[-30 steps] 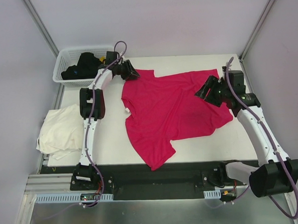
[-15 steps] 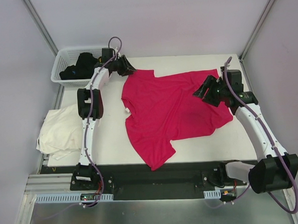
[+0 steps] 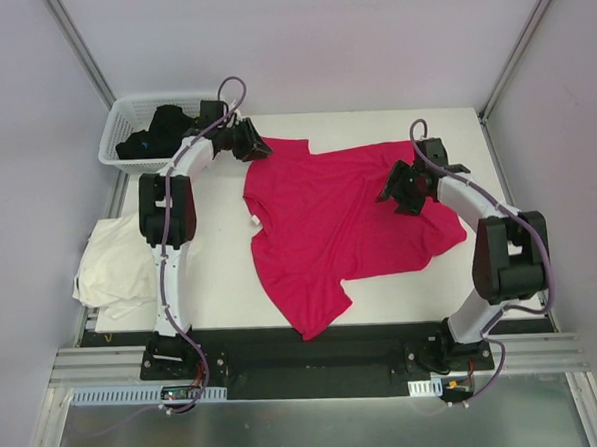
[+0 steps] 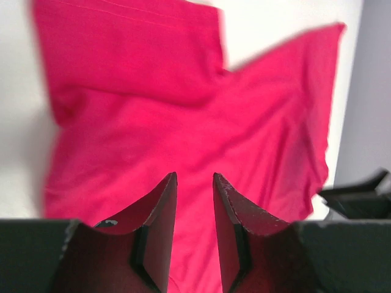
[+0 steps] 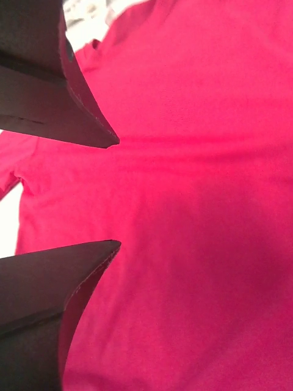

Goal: Fold and stack the t-shirts
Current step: Flatten out the tshirt

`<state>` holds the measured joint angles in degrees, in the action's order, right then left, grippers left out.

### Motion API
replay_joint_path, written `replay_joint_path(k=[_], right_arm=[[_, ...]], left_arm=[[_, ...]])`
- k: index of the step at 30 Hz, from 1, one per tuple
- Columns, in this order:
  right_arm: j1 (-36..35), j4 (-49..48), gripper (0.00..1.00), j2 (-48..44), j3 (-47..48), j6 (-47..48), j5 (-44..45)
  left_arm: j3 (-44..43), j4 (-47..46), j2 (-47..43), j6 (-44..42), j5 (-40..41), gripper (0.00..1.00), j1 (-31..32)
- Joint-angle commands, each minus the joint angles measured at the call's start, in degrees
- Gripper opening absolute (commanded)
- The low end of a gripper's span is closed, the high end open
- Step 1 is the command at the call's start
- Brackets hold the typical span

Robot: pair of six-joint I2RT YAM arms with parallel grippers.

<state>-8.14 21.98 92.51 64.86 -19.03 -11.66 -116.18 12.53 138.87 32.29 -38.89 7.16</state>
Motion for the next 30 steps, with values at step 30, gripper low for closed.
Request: replay_joint_path(k=[30], right_arm=[[6.6, -0.2, 0.64, -15.3, -15.0, -1.1, 5.9]], left_arm=[[11.7, -5.2, -10.8, -7.2, -8.2, 0.23, 19.0]])
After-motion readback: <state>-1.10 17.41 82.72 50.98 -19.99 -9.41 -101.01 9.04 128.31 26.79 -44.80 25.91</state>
